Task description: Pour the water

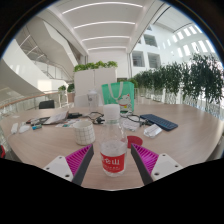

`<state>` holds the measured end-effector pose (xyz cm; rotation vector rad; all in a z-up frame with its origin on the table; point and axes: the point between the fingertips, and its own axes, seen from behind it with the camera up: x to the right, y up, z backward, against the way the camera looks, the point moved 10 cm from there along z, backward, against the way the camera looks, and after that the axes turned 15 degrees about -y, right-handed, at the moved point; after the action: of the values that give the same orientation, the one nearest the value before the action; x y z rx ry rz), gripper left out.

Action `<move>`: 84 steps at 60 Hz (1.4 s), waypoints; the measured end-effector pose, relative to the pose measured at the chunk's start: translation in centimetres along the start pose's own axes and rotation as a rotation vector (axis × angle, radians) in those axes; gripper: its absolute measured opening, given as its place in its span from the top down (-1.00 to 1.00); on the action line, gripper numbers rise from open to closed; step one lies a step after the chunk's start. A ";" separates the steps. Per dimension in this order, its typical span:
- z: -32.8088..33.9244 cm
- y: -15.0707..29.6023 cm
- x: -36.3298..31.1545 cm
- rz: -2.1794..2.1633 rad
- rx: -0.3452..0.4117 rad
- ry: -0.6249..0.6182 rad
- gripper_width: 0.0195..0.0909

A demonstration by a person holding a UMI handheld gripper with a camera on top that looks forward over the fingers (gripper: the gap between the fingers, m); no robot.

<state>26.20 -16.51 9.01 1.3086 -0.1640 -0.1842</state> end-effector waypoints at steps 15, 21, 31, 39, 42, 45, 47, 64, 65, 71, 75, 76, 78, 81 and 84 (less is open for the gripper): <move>-4.6 0.8 -0.8 -0.009 -0.010 -0.030 0.16; -4.2 0.6 -1.0 -0.008 0.012 -0.004 0.26; -4.8 0.9 -1.2 -0.016 -0.036 0.022 0.58; -5.5 2.6 -0.1 -0.024 -0.098 0.006 0.64; -5.9 4.8 0.9 -0.008 -0.090 -0.012 0.67; -6.8 7.6 1.6 0.052 -0.076 -0.036 0.64; -7.5 9.4 2.1 0.113 -0.056 -0.063 0.64; -16.0 17.7 -2.7 1.284 0.250 -0.177 0.65; -15.3 18.5 -3.6 1.376 0.263 -0.179 0.64; -17.4 16.9 -5.9 1.722 0.385 -0.145 0.64; -18.7 17.4 -6.8 1.962 0.454 -0.099 0.64; -18.8 17.2 -6.9 2.011 0.471 -0.099 0.64; -19.1 16.7 -7.3 2.096 0.502 -0.093 0.64; -19.1 16.4 -7.9 2.203 0.552 -0.068 0.65; -19.3 16.7 -8.6 2.286 0.579 -0.057 0.65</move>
<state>22.81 7.80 20.17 0.9317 -1.6714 1.8517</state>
